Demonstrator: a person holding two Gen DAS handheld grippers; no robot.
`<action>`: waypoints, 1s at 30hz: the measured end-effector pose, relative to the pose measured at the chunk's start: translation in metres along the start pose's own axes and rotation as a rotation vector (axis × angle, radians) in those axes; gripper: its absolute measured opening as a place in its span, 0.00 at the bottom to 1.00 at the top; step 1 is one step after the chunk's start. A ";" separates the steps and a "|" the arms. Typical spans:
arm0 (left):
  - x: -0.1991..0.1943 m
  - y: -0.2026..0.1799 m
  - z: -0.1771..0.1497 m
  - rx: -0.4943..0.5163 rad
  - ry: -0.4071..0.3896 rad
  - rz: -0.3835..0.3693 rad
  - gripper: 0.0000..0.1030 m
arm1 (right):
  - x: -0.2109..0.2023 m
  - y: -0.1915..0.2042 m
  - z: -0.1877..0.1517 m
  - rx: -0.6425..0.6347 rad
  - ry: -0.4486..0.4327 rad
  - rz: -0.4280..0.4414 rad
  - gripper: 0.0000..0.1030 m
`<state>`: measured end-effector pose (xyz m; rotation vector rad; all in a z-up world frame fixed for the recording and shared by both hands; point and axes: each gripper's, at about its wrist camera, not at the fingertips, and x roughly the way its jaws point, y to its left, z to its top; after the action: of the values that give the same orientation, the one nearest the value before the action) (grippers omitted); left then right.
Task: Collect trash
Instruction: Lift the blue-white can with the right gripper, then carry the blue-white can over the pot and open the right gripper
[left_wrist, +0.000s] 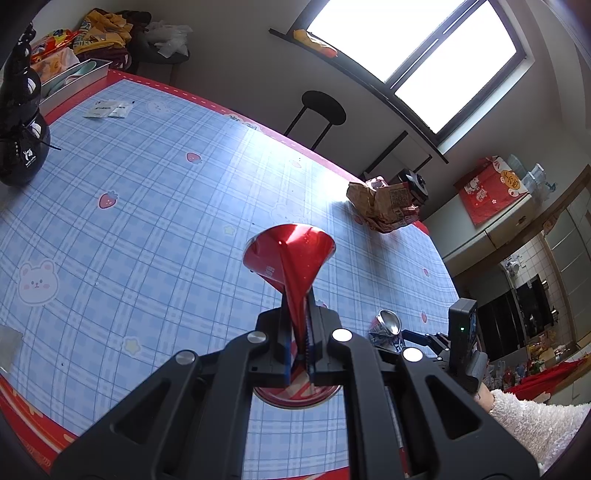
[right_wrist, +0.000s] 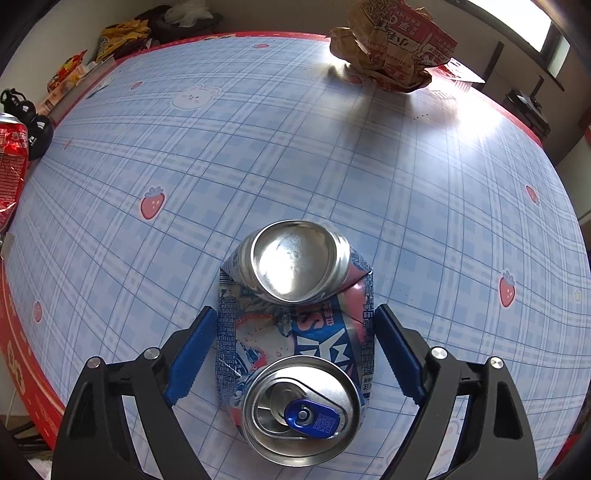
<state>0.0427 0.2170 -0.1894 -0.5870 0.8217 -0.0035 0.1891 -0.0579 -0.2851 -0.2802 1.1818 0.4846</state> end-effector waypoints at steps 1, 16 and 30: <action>-0.001 -0.001 0.000 0.002 0.000 0.001 0.09 | -0.005 -0.001 -0.001 0.009 -0.016 0.006 0.82; -0.003 -0.061 0.011 0.121 -0.007 -0.003 0.09 | -0.082 -0.040 -0.003 0.103 -0.210 0.060 0.82; 0.001 -0.167 -0.002 0.273 0.011 0.014 0.09 | -0.138 -0.126 -0.064 0.240 -0.311 0.069 0.82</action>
<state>0.0787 0.0753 -0.1084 -0.3244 0.8197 -0.1047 0.1601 -0.2256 -0.1848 0.0430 0.9353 0.4240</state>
